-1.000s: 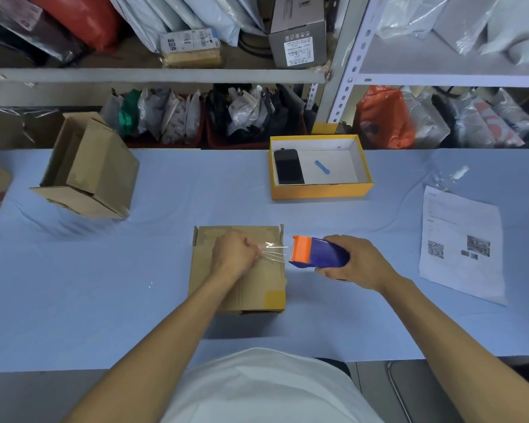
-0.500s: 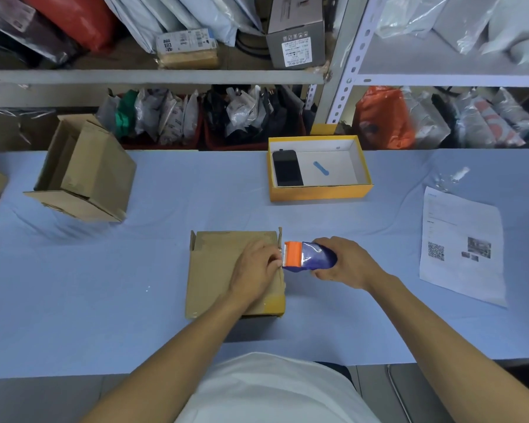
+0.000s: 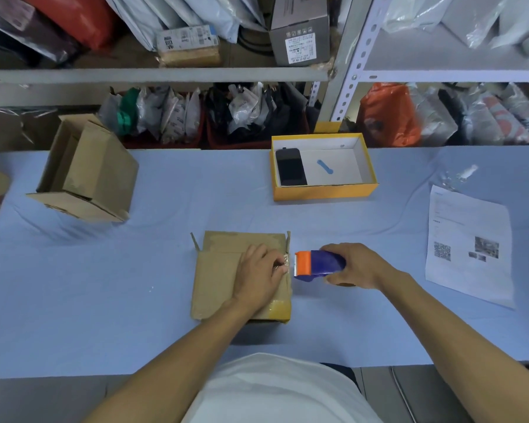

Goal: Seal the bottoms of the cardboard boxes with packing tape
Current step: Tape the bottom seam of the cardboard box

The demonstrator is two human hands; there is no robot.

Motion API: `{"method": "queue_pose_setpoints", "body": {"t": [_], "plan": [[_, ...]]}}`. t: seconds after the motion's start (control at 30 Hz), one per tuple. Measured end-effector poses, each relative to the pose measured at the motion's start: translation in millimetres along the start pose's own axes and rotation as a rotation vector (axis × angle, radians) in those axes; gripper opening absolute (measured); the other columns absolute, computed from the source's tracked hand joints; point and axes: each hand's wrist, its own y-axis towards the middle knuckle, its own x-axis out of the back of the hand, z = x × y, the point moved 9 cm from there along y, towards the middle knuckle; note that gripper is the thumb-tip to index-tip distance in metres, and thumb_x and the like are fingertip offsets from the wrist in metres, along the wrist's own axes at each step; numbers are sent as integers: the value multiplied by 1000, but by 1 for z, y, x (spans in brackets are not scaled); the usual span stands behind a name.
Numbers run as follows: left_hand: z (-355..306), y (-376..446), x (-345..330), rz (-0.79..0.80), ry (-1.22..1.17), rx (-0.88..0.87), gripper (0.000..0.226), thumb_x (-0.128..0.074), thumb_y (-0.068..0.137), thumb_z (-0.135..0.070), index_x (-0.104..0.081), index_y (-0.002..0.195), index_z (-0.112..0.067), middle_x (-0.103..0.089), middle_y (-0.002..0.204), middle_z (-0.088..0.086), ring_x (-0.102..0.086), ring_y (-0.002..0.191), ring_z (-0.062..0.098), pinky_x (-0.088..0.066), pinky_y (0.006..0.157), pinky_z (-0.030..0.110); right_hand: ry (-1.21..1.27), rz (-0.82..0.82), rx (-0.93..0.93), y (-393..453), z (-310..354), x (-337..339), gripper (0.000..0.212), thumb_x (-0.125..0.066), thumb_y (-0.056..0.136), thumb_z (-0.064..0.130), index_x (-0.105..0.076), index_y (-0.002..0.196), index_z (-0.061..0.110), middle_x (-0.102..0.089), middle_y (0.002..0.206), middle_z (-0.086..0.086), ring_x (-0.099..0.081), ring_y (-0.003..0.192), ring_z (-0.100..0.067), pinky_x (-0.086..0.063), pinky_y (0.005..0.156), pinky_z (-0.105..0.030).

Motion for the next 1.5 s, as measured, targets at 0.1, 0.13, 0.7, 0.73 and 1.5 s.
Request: {"method": "queue_pose_setpoints", "body": {"t": [0.1,0.13,0.7,0.73,1.5], "plan": [[-3,-1,0,-11,-11,-29,3,-65,84,-21,-66,88,-21,-59,87,-6,-47,86,18,-38,79,30,-76,26,-119,18,8,-12,47,-69,65,60,-62,104,34,-68,92,12,-64,87,-14,-55,74,-34],[-2,-1,1,-17,-8,-32,3,-65,84,-21,-65,87,-22,-59,86,-7,-47,85,18,-37,78,29,-90,40,-195,21,5,-13,51,-65,61,67,-64,99,32,-67,88,10,-63,84,-14,-55,71,-34],[-1,12,5,129,-179,-31,29,-52,95,-16,-68,117,-27,-62,113,-6,-50,113,17,-38,96,28,514,-341,-73,-50,-8,3,53,-90,67,32,-61,110,43,-65,102,24,-63,97,-3,-59,78,-32],[-1,10,7,135,-162,-37,30,-52,96,-17,-67,118,-29,-60,115,-6,-48,115,18,-37,98,28,515,-349,-69,-52,-7,4,54,-89,67,34,-61,112,42,-65,102,24,-63,98,-4,-59,78,-32],[-5,-9,-20,322,327,-118,31,-38,92,-47,-48,121,-42,-19,152,4,-5,140,27,-15,108,51,460,-392,-34,-65,10,-6,53,-88,67,44,-57,110,45,-64,106,20,-59,98,1,-57,75,-23]]}}
